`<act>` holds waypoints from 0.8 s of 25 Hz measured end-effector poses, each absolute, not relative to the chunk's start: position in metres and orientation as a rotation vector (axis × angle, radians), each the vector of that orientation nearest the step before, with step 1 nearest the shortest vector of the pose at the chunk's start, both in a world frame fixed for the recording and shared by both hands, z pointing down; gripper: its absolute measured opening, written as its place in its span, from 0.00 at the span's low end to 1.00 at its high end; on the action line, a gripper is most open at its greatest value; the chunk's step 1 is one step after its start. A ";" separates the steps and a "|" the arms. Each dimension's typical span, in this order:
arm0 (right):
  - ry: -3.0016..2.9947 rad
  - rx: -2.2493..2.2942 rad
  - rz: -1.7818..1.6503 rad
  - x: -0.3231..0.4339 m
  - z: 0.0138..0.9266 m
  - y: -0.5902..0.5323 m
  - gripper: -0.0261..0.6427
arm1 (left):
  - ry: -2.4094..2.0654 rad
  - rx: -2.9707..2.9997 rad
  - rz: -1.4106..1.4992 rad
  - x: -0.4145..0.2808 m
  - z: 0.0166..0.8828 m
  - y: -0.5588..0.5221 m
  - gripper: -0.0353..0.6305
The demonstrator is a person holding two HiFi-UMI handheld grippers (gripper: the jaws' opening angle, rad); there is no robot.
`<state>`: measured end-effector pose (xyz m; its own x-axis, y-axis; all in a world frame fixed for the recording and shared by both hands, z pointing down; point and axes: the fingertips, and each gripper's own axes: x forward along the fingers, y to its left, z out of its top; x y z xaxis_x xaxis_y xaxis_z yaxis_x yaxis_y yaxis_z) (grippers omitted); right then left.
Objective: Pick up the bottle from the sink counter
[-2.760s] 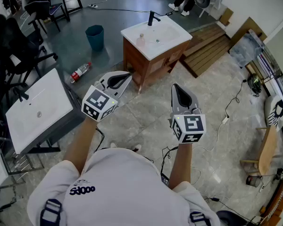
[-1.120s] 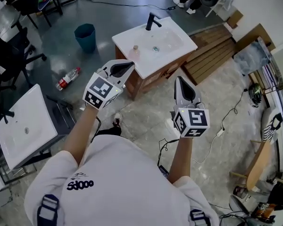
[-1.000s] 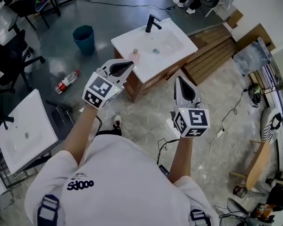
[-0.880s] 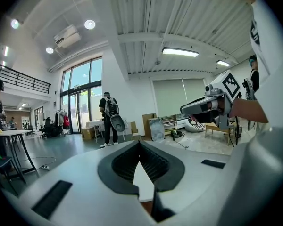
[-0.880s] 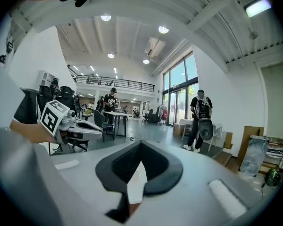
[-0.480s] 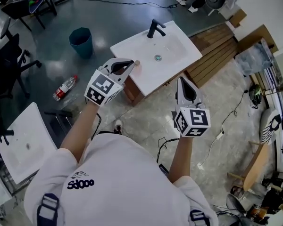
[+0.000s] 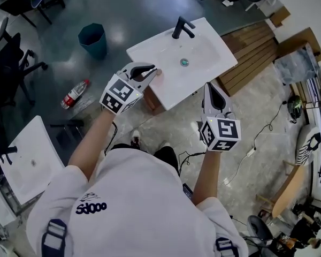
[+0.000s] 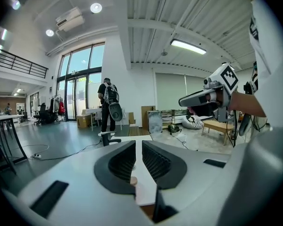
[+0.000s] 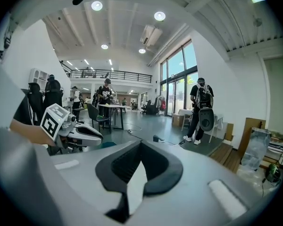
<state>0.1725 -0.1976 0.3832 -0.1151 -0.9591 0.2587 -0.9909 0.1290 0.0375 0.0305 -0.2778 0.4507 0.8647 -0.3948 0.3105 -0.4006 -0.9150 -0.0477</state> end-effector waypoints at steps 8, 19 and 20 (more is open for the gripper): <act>-2.245 1.826 0.290 0.186 0.410 -0.222 0.06 | -0.684 2.874 0.616 0.048 0.504 -0.297 0.29; -2.256 1.707 0.383 0.194 0.454 -0.237 0.06 | -0.708 2.786 0.763 0.064 0.580 -0.312 0.35; -2.252 1.704 0.394 0.196 0.457 -0.236 0.06 | -0.711 2.785 0.777 0.064 0.587 -0.313 0.35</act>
